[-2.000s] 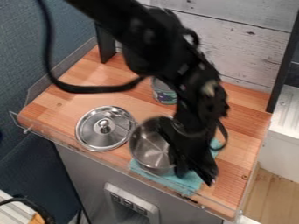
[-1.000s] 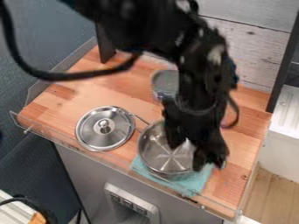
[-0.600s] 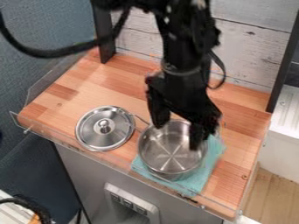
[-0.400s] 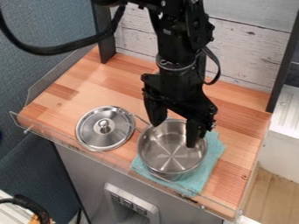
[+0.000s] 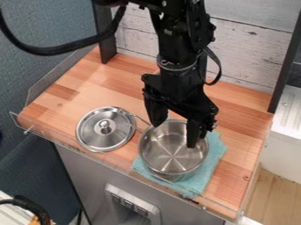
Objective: Move the silver pan onto the blue cloth
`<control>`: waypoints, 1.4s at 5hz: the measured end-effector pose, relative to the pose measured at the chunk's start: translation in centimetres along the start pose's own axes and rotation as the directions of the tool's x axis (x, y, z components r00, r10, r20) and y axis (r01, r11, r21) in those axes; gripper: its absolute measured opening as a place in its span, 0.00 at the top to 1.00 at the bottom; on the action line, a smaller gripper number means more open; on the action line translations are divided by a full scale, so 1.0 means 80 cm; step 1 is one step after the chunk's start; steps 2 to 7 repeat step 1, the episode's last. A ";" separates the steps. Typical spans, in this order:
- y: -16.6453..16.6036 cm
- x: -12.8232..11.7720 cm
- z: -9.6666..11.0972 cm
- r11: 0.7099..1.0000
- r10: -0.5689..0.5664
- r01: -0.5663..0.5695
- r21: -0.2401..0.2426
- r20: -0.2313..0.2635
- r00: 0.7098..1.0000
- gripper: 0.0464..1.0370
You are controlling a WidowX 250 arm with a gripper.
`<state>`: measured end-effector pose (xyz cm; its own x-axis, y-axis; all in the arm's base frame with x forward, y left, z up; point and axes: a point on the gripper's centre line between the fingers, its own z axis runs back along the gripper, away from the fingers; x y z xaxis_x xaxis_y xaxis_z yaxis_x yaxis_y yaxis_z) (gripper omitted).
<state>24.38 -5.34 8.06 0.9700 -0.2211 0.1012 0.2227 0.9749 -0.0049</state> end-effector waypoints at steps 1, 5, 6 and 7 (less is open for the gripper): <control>0.000 0.000 0.000 1.000 0.001 -0.001 -0.001 0.000 1.000 0.04; 0.000 0.000 0.000 1.000 0.001 -0.001 -0.001 0.000 1.000 0.04; 0.000 0.000 0.000 1.000 0.001 -0.001 -0.001 0.000 1.000 0.04; 0.000 0.000 0.000 1.000 0.001 -0.001 -0.001 0.000 1.000 0.04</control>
